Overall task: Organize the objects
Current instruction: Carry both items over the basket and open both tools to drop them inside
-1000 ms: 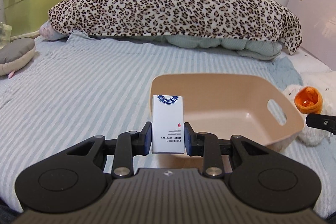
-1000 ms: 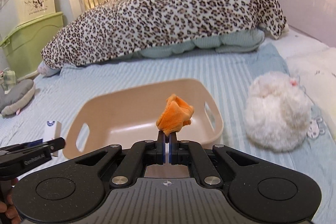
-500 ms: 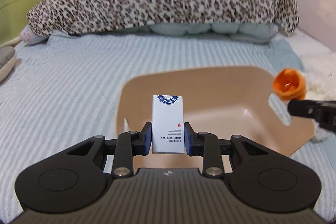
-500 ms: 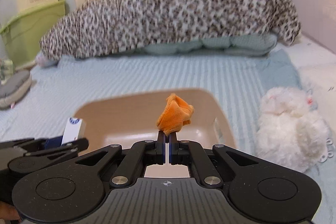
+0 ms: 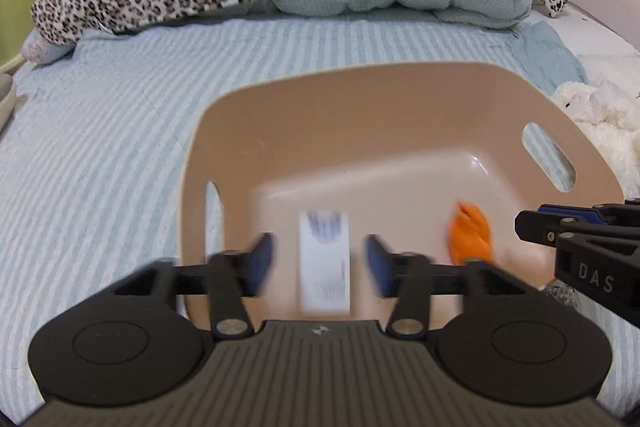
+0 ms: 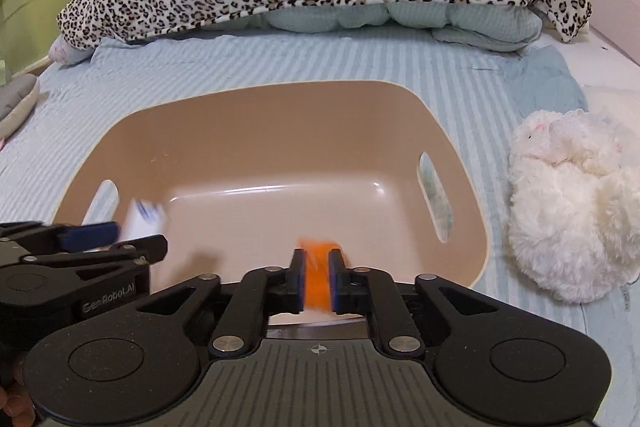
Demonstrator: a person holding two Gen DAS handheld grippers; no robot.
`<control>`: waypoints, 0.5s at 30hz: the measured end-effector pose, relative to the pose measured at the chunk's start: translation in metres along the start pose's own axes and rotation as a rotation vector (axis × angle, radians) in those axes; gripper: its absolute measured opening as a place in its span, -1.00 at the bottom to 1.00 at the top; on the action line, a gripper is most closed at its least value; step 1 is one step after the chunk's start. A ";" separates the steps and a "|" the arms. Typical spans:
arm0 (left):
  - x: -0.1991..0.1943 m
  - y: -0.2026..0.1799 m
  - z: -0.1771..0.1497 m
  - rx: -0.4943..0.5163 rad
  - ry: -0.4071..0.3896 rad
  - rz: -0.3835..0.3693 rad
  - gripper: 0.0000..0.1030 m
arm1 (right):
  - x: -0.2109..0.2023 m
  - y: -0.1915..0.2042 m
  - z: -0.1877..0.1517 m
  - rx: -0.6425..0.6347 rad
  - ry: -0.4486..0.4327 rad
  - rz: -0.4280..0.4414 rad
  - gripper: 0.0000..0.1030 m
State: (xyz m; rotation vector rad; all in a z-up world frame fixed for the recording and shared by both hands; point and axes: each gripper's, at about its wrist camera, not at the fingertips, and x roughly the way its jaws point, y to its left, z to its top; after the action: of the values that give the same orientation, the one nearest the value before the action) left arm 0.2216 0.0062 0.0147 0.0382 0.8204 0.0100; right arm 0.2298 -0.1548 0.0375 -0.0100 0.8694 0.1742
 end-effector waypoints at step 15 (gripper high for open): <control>-0.071 0.016 -0.007 -0.034 -0.067 0.020 0.56 | -0.065 -0.010 -0.011 -0.013 -0.084 -0.047 0.48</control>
State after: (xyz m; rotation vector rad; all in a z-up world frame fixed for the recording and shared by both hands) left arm 0.1685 0.0202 0.0621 0.0141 0.7526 0.0413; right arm 0.1817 -0.1746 0.0790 -0.0352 0.7831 0.1353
